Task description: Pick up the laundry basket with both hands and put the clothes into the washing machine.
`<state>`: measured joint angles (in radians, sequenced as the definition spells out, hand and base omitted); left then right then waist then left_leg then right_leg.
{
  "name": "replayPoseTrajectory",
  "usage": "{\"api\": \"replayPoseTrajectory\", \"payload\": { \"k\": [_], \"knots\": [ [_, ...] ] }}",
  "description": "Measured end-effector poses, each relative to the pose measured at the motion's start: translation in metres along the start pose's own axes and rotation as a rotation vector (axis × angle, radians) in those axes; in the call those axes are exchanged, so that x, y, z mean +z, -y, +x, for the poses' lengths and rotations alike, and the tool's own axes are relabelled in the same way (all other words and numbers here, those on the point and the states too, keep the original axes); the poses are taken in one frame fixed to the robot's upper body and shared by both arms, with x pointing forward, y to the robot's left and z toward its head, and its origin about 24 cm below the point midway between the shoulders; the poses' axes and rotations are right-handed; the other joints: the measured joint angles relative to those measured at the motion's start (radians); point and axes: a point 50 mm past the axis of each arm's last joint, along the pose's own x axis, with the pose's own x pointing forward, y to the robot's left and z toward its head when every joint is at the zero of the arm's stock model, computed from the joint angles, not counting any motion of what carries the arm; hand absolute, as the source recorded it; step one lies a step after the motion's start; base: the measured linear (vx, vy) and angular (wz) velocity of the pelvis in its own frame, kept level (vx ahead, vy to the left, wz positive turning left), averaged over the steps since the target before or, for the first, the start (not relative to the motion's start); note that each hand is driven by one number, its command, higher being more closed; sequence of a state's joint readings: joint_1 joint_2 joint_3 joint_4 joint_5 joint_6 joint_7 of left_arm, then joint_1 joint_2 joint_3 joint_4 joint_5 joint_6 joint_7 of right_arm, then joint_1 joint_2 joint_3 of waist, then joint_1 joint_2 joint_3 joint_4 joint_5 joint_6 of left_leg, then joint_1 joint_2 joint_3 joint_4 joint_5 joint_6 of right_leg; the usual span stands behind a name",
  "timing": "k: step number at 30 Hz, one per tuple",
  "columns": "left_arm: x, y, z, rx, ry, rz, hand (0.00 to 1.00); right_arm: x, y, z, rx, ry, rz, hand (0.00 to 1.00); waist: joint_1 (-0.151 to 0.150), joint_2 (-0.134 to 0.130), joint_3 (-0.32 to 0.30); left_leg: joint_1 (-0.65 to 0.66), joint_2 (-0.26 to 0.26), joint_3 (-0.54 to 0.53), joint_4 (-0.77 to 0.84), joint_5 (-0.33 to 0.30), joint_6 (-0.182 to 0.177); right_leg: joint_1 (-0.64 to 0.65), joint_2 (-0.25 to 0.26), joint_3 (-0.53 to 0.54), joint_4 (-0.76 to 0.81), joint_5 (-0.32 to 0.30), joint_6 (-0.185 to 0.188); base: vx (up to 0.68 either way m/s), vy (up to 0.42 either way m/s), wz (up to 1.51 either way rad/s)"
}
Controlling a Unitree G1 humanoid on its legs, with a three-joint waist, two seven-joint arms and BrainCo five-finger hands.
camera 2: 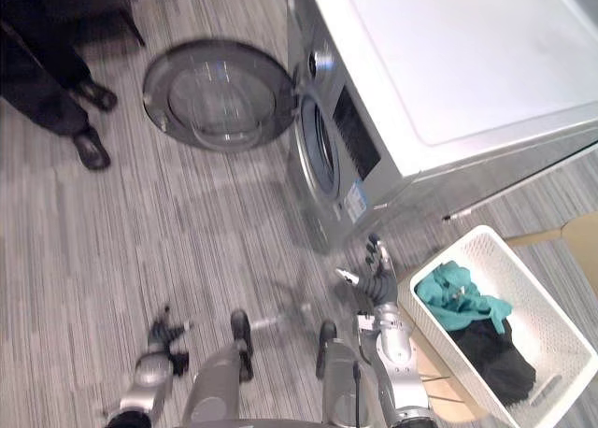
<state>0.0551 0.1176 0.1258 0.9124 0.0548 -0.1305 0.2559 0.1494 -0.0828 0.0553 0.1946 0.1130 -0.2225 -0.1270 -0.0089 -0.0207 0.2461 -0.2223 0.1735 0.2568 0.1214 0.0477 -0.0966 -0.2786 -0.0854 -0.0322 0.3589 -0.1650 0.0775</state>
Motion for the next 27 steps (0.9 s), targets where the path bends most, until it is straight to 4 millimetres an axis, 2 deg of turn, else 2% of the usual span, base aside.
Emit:
{"api": "replayPoseTrajectory", "payload": {
  "k": [3,5,7,8,9,10,11,12,13,14,15,16,17,18,19,20,21,22,23,24,25,26,27],
  "knots": [
    [-0.037,-0.003,-0.013,-0.013,-0.117,0.030,0.00,-0.006,0.002,-0.002,0.000,-0.025,-0.050,0.00,-0.001,0.024,-0.042,0.080,0.007,0.063,-0.036,-0.008,-0.010,0.049,0.033,0.071,-0.068,0.038,0.002,0.06,0.028,-0.70],
    [-0.051,-0.001,-0.019,-0.036,-0.165,0.048,0.00,-0.003,0.001,0.001,0.008,-0.010,-0.068,0.00,-0.004,0.029,-0.052,0.142,0.021,0.158,-0.046,-0.025,-0.017,0.063,0.060,0.165,-0.109,0.077,0.006,0.04,0.031,-1.27],
    [-0.052,-0.001,-0.020,-0.039,-0.171,0.055,0.00,0.001,0.000,0.005,0.015,0.009,-0.091,0.00,-0.005,0.028,-0.053,0.179,0.027,0.223,-0.045,-0.043,-0.022,0.066,0.077,0.231,-0.122,0.098,0.012,-0.01,0.035,-1.26],
    [-0.052,-0.001,-0.020,-0.043,-0.171,0.064,0.00,0.004,-0.001,0.008,0.017,0.022,-0.099,0.00,-0.017,0.030,-0.055,0.199,0.035,0.271,-0.040,-0.053,-0.021,0.063,0.082,0.246,-0.136,0.116,0.013,-0.02,0.041,-1.27],
    [-0.053,0.000,-0.020,-0.048,-0.170,0.067,0.00,0.007,-0.002,0.010,0.020,0.031,-0.104,0.00,-0.028,0.029,-0.056,0.209,0.044,0.297,-0.039,-0.059,-0.020,0.059,0.069,0.197,-0.145,0.114,-0.007,-0.04,0.061,-1.25],
    [-0.053,0.001,-0.020,-0.055,-0.170,0.074,0.00,0.011,-0.003,0.013,0.026,0.051,-0.124,0.00,-0.033,0.031,-0.058,0.232,0.047,0.349,-0.037,-0.084,-0.022,0.050,0.009,0.025,-0.142,0.096,-0.084,-0.04,0.075,-1.37],
    [-0.052,0.005,-0.021,-0.076,-0.165,0.092,0.00,0.014,-0.002,0.016,0.028,0.063,-0.143,0.00,-0.030,0.037,-0.061,0.258,0.065,0.410,-0.036,-0.093,-0.024,0.052,-0.061,-0.189,-0.125,0.090,-0.129,-0.04,0.067,-1.40],
    [-0.052,0.005,-0.021,-0.085,-0.161,0.103,0.00,0.015,-0.003,0.017,0.030,0.069,-0.150,0.00,-0.030,0.036,-0.063,0.271,0.076,0.441,-0.035,-0.094,-0.025,0.054,-0.102,-0.293,-0.102,0.088,-0.139,0.00,0.016,-1.45],
    [-0.052,0.004,-0.021,-0.089,-0.163,0.112,0.00,0.017,-0.005,0.018,0.028,0.082,-0.169,0.00,-0.029,0.029,-0.070,0.296,0.086,0.498,-0.031,-0.106,-0.042,0.056,-0.177,-0.479,-0.057,0.091,-0.167,0.05,-0.040,-1.42],
    [-0.053,0.003,-0.020,-0.088,-0.166,0.114,0.00,0.018,-0.006,0.019,0.023,0.088,-0.180,0.00,-0.028,0.019,-0.079,0.317,0.098,0.548,-0.006,-0.124,-0.068,0.067,-0.205,-0.576,-0.043,0.100,-0.155,0.08,-0.050,-1.45],
    [-0.053,0.003,-0.021,-0.088,-0.167,0.115,0.00,0.018,-0.006,0.019,0.018,0.089,-0.184,0.00,-0.027,0.020,-0.084,0.324,0.110,0.569,0.007,-0.129,-0.076,0.065,-0.199,-0.580,-0.042,0.116,-0.131,0.13,-0.115,-1.33],
    [-0.053,0.004,-0.021,-0.091,-0.168,0.115,0.00,0.019,-0.004,0.019,0.019,0.094,-0.210,0.00,-0.032,0.027,-0.089,0.338,0.146,0.613,0.051,-0.139,-0.103,0.052,-0.174,-0.548,-0.026,0.122,-0.093,0.13,-0.132,-1.02],
    [-0.053,0.005,-0.021,-0.094,-0.168,0.113,0.00,0.018,-0.004,0.018,0.026,0.092,-0.228,0.00,-0.032,0.033,-0.091,0.344,0.174,0.635,0.090,-0.148,-0.114,0.042,-0.158,-0.530,-0.010,0.111,-0.086,0.20,-0.203,-1.21],
    [-0.052,0.005,-0.021,-0.092,-0.164,0.110,0.00,0.015,-0.003,0.016,0.048,0.081,-0.257,0.00,-0.031,0.038,-0.090,0.341,0.236,0.624,0.203,-0.155,-0.118,0.028,-0.134,-0.494,0.019,0.088,-0.080,0.28,-0.291,-1.15],
    [-0.051,0.005,-0.020,-0.093,-0.160,0.115,0.00,0.013,-0.002,0.015,0.059,0.075,-0.276,0.00,-0.030,0.045,-0.089,0.318,0.305,0.573,0.339,-0.142,-0.078,0.032,-0.095,-0.460,0.026,0.071,-0.094,0.23,-0.254,-1.20],
    [-0.051,0.005,-0.020,-0.093,-0.160,0.114,0.00,0.014,-0.001,0.015,0.059,0.077,-0.281,0.00,-0.028,0.053,-0.088,0.292,0.339,0.526,0.416,-0.123,-0.010,0.038,-0.070,-0.435,0.019,0.065,-0.101,0.28,-0.292,-1.22],
    [-0.050,0.003,-0.020,-0.089,-0.158,0.118,0.00,0.016,-0.001,0.017,0.059,0.085,-0.284,0.00,-0.020,0.059,-0.086,0.227,0.368,0.383,0.555,-0.076,0.065,0.057,-0.039,-0.387,-0.010,0.060,-0.111,0.17,-0.127,-1.17],
    [-0.049,0.004,-0.019,-0.090,-0.154,0.118,0.00,0.017,-0.001,0.019,0.062,0.091,-0.288,0.00,-0.019,0.056,-0.079,0.171,0.337,0.258,0.629,-0.139,0.012,0.069,-0.030,-0.352,-0.029,0.059,-0.113,0.27,-0.132,-1.31],
    [-0.048,0.005,-0.019,-0.094,-0.146,0.117,0.00,0.017,0.003,0.022,0.054,0.084,-0.304,0.00,-0.010,0.060,-0.076,0.114,0.265,0.132,0.672,-0.234,-0.027,0.091,-0.025,-0.309,-0.047,0.059,-0.116,0.18,-0.007,-1.05],
    [-0.047,0.007,-0.019,-0.102,-0.141,0.125,0.00,0.014,0.005,0.022,0.051,0.073,-0.311,0.00,-0.002,0.060,-0.075,0.101,0.224,0.090,0.661,-0.262,-0.032,0.109,-0.020,-0.289,-0.058,0.059,-0.116,0.33,-0.002,-1.09],
    [-0.045,0.010,-0.019,-0.116,-0.128,0.139,0.00,0.009,0.008,0.020,0.048,0.047,-0.320,0.00,0.008,0.058,-0.073,0.087,0.147,0.036,0.572,-0.285,-0.025,0.154,-0.016,-0.261,-0.082,0.061,-0.113,0.34,0.013,-0.94],
    [-0.045,0.011,-0.020,-0.118,-0.126,0.139,0.00,0.009,0.007,0.021,0.050,0.049,-0.333,0.00,0.015,0.058,-0.073,0.078,0.093,0.004,0.447,-0.285,-0.025,0.177,-0.012,-0.240,-0.096,0.063,-0.110,0.33,0.033,-0.78],
    [-0.044,0.011,-0.019,-0.119,-0.123,0.138,0.00,0.009,0.007,0.021,0.051,0.051,-0.339,0.00,0.017,0.061,-0.073,0.075,0.083,-0.004,0.416,-0.284,-0.025,0.181,-0.010,-0.236,-0.101,0.064,-0.107,0.23,0.070,-0.83]
  ]
}}
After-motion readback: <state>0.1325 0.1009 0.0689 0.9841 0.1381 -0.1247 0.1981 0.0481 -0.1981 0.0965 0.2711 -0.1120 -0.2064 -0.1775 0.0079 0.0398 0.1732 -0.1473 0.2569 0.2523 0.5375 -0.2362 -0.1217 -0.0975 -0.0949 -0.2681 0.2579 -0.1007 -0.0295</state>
